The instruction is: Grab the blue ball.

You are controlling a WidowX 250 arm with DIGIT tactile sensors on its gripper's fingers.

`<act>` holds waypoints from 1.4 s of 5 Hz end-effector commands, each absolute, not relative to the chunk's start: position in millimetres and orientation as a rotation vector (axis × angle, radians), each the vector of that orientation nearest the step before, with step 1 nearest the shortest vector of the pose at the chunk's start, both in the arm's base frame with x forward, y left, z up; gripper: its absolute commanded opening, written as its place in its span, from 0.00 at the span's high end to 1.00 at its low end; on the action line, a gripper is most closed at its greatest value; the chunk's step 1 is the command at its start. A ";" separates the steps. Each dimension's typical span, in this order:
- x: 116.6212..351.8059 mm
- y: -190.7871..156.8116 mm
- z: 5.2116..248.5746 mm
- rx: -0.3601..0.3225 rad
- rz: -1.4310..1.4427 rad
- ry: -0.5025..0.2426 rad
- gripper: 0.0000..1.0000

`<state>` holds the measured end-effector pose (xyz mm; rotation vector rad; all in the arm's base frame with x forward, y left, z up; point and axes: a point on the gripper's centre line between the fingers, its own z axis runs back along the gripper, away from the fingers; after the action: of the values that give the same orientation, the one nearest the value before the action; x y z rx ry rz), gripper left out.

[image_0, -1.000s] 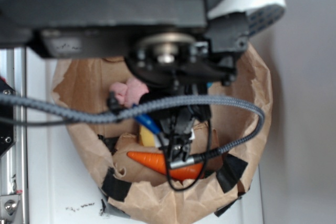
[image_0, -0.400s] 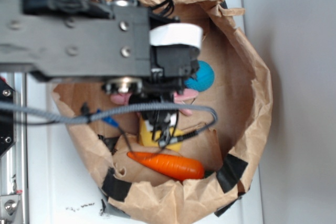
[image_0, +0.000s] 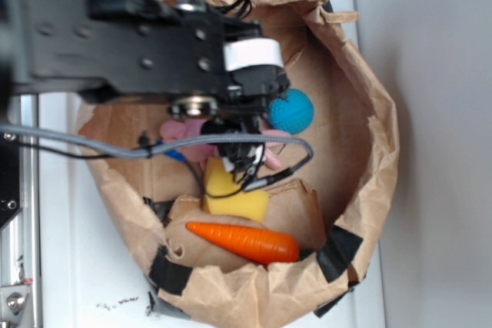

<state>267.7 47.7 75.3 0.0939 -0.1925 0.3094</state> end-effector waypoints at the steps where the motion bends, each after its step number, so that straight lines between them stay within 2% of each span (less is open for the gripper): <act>1: 311.0 55.7 88.0 0.103 0.444 -0.182 0.00; 2: 314.1 56.2 88.9 0.085 0.468 -0.185 0.00; 4: 316.0 54.2 96.3 -0.014 0.488 -0.176 0.00; 5: 310.9 47.4 77.2 0.003 0.475 -0.183 0.00; 6: 304.7 42.2 59.8 0.039 0.471 -0.224 0.00; 7: 303.0 38.0 51.6 0.066 0.469 -0.247 0.00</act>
<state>298.9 35.4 42.5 0.0729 -0.2143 0.4725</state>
